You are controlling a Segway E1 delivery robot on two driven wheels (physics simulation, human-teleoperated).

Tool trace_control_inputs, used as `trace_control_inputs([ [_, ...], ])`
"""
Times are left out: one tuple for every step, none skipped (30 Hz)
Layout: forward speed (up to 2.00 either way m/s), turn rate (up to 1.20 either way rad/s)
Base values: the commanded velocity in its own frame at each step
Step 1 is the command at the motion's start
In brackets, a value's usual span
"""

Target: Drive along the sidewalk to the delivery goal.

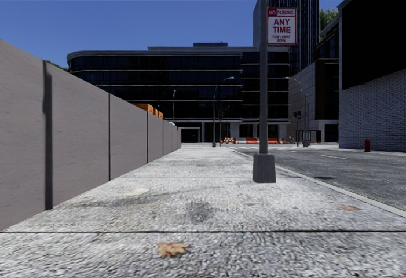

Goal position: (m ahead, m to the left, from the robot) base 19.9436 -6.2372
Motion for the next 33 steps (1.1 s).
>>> trace_control_inputs([
  [2.00,0.00],
  [2.00,0.00],
  [2.00,0.00],
  [2.00,0.00],
  [2.00,0.00],
  [2.00,0.00],
  [2.00,0.00],
  [2.00,0.00],
  [2.00,0.00],
  [2.00,0.00],
  [2.00,0.00],
  [2.00,0.00],
  [2.00,0.00],
  [2.00,0.00],
  [2.00,0.00],
  [2.00,0.00],
  [2.00,0.00],
  [2.00,0.00],
  [2.00,0.00],
  [2.00,0.00],
  [2.00,0.00],
  [2.00,0.00],
  [2.00,0.00],
  [2.00,0.00],
  [2.00,0.00],
  [2.00,0.00],
  [2.00,0.00],
  [2.00,0.00],
  [2.00,0.00],
  [2.00,0.00],
  [2.00,0.00],
  [2.00,0.00],
  [2.00,0.00],
])
